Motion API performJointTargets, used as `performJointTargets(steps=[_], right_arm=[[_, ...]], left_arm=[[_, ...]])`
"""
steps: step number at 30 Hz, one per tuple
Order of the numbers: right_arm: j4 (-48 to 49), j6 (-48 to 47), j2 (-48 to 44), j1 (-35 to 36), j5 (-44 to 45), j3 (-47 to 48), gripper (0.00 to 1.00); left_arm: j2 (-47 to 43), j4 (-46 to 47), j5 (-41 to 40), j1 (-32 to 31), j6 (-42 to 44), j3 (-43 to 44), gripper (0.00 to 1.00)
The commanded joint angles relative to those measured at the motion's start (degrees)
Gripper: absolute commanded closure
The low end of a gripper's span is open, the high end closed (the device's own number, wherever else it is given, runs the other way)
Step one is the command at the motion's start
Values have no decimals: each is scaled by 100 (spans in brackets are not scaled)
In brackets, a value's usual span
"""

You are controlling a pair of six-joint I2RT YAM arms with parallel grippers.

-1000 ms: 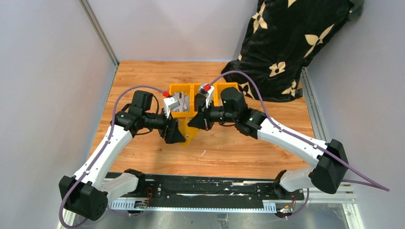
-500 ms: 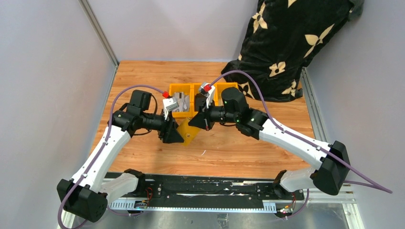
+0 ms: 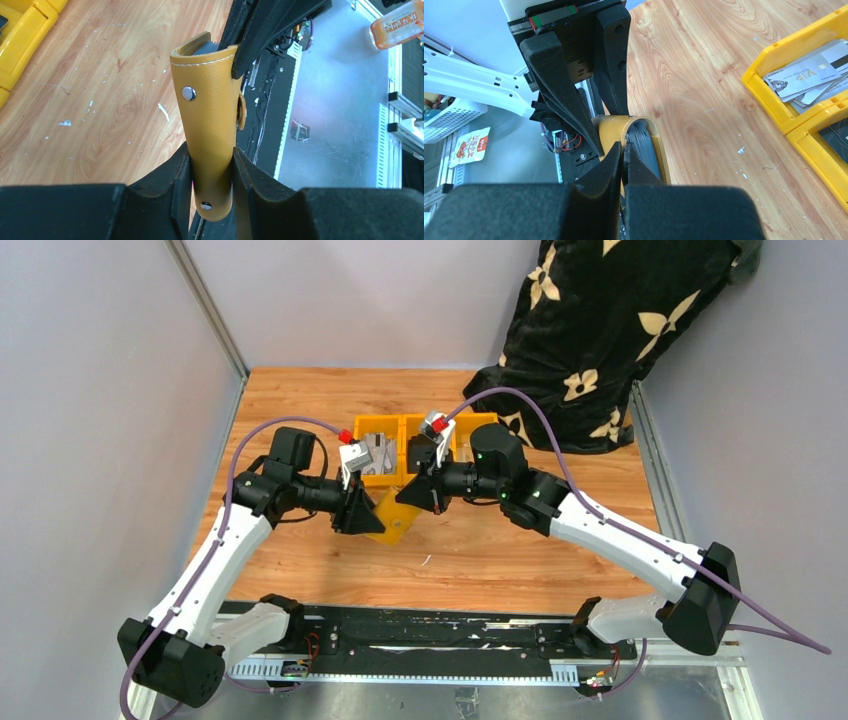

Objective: Take the credit cards out of the card holder
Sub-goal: Open the card holder.

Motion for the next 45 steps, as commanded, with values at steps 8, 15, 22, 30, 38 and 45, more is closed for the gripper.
performJointTargets(steps=[8, 15, 22, 30, 38, 45], right_arm=[[-1031, 1020, -200, 83, 3227, 544, 39], [-973, 1684, -162, 869, 4184, 370, 27], [-665, 2037, 545, 1074, 3546, 842, 27], [-480, 2178, 1083, 1083, 3419, 1283, 32], [-725, 2152, 1301, 1074, 3697, 1585, 44], [-911, 2053, 1282, 1074, 4075, 1632, 76]], left_arm=[[-157, 258, -1790, -35, -754, 622, 100], [-417, 693, -2789, -35, -1608, 729, 100], [-652, 855, -2766, -35, -1980, 582, 100], [-782, 830, -2486, -35, -1815, 533, 100], [-851, 791, -2149, -35, -1744, 469, 100], [-888, 714, -2048, -35, -1683, 535, 100]])
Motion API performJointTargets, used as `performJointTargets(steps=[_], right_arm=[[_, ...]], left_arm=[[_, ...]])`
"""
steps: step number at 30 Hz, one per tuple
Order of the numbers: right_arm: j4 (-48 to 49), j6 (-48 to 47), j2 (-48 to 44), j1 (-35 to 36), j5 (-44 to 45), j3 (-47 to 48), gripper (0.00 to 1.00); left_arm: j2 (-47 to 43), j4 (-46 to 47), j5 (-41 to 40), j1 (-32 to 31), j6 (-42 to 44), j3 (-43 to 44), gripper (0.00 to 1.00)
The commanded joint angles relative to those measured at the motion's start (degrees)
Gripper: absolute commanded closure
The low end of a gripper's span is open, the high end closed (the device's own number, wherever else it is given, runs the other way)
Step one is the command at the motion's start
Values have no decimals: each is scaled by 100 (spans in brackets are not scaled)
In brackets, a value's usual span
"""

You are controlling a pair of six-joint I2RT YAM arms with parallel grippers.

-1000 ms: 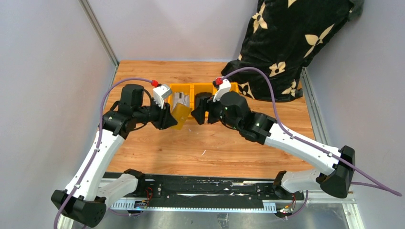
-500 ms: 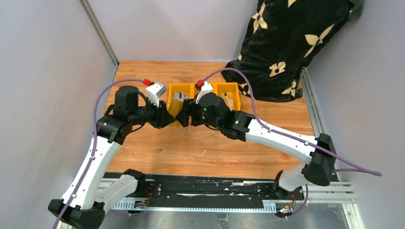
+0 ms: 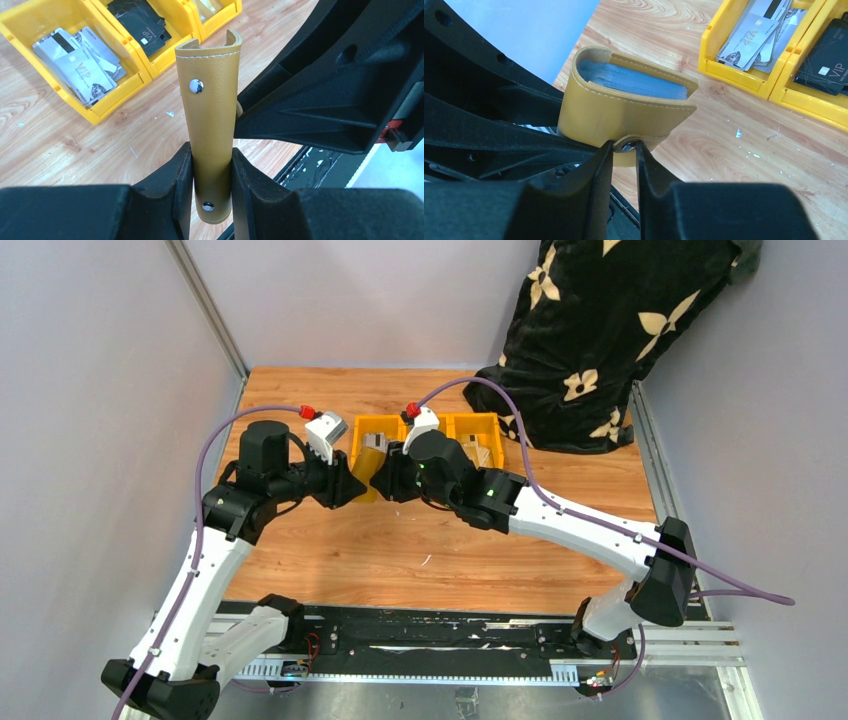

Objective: Take the credit cards out of the card holder
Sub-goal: Open the card holder.

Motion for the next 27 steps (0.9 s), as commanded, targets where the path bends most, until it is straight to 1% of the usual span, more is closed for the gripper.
performJointTargets(steps=[1, 10, 13, 15, 16, 17, 18, 19, 22, 24, 27], right_arm=[[-55, -63, 46, -1, 610, 191, 78], [-311, -129, -212, -1, 997, -164, 94], [-348, -125, -316, -1, 1014, -307, 96], [-415, -154, -417, -1, 1070, -380, 95], [-475, -153, -474, -3, 1106, -418, 92], [-523, -157, -559, -10, 1151, -483, 85], [-556, -160, -645, -21, 1154, -543, 81], [-564, -157, -726, -45, 1129, -614, 70], [-525, -198, -950, -192, 696, -801, 51], [-316, -312, -1092, -382, -14, -898, 42], [322, -493, -1334, -743, -1716, -1184, 30]], left_arm=[[-171, -5, 661, -53, 47, 81, 100], [-191, -39, 663, -54, 67, 256, 100], [-190, -13, 633, -52, 45, 307, 100], [-190, -4, 609, -52, 48, 340, 100], [-189, -11, 593, -54, 60, 362, 100], [-189, -25, 590, -54, 78, 391, 100], [-196, -28, 578, -52, 83, 407, 100], [-207, -30, 580, -50, 84, 421, 100], [-226, -27, 702, -54, 44, 454, 100], [-239, -31, 920, -54, 8, 466, 100], [-272, -70, 1408, -54, -12, 471, 100]])
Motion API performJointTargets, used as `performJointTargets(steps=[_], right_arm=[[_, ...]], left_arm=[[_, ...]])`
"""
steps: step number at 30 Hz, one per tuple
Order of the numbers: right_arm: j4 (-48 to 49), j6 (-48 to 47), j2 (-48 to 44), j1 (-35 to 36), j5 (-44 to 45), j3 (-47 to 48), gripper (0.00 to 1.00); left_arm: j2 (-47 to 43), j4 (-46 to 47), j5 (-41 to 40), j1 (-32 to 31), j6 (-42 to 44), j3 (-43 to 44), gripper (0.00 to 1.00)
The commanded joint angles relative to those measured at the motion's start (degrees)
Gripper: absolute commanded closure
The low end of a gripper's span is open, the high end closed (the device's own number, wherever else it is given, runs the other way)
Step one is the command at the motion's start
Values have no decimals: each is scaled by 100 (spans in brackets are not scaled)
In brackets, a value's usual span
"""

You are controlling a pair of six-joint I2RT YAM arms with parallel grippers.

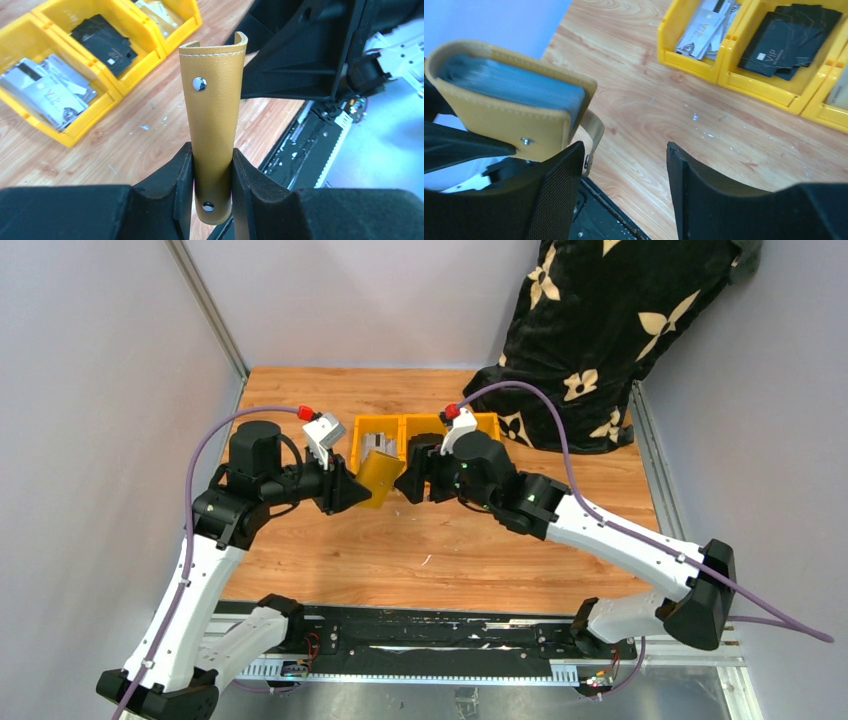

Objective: Take the credit cards out of the card holder
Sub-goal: Open the card holder.

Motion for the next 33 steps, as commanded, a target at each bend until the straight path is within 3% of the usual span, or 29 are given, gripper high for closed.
performJointTargets(steps=[1, 5, 11, 15, 18, 23, 27, 29, 31, 33], right_arm=[[783, -251, -355, -459, -2027, -362, 28], [764, -458, -361, -697, -3041, -272, 24], [685, -629, -346, -811, -3905, -149, 30], [1230, -531, -464, -809, -4336, -454, 34], [1785, -384, -581, -811, -4493, -745, 38], [1920, -262, -594, -809, -4575, -661, 56], [1523, -311, -548, -809, -4606, -313, 84], [1273, -349, -590, -802, -4402, -193, 98], [762, -411, -619, -754, -4042, -59, 100], [186, -639, -559, -583, -3477, 238, 100]], left_arm=[[-132, 50, 800, -35, -74, 211, 100], [-137, -5, 1283, -35, -83, 257, 100], [-208, -74, 1851, -35, -76, 333, 100], [-221, -74, 2197, -35, -154, 390, 100], [-209, -74, 2414, -35, -226, 426, 100], [-202, -26, 2628, -35, -328, 442, 100], [-208, -85, 2042, -35, -192, 427, 77], [-234, -61, 1365, -30, -85, 381, 54], [-290, 49, 537, -34, -26, 276, 37], [-392, 233, -195, -35, 56, 108, 26]])
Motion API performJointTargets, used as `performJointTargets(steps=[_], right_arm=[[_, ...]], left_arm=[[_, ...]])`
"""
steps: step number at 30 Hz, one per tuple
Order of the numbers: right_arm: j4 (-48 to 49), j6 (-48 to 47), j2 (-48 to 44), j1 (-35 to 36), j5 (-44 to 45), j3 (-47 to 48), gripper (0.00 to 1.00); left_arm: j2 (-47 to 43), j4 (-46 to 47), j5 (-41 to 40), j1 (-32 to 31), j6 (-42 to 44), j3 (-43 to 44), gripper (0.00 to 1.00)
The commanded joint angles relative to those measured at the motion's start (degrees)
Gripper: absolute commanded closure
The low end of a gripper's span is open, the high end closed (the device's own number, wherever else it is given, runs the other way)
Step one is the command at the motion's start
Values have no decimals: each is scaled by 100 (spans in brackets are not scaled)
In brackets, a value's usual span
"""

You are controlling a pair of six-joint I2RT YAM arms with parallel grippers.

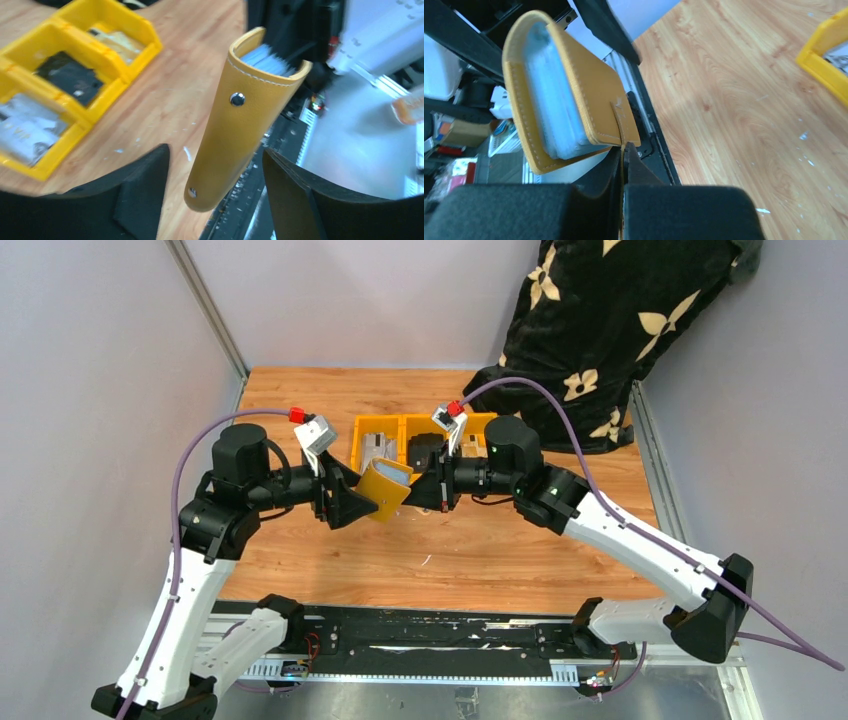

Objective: Take the credit cards out of the card holder
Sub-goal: Open the card holder.

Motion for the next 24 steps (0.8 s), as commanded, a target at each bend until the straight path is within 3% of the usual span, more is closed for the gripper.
performJointTargets(steps=[1, 3, 6, 11, 19, 24], right_arm=[[-1085, -370, 33, 297, 1127, 761, 100], [-1719, -514, 239, 483, 1717, 1157, 100], [-2295, -702, 474, 792, 2453, 1606, 100], [-2470, -1062, 603, 1098, 2881, 1881, 100], [-2625, -1546, 612, 1392, 2880, 2046, 100], [-3355, -2116, 1024, 1792, 3021, 2635, 100]], left_arm=[[-219, 296, -1699, -28, 182, -279, 22], [-321, 310, -1752, -28, 410, -420, 18], [-437, 155, -1204, -28, 515, -582, 14], [-704, -154, -315, -28, 875, -643, 13], [-978, -368, -1004, -28, 1683, -646, 22], [-1093, -369, -1219, -28, 2106, -684, 28]])
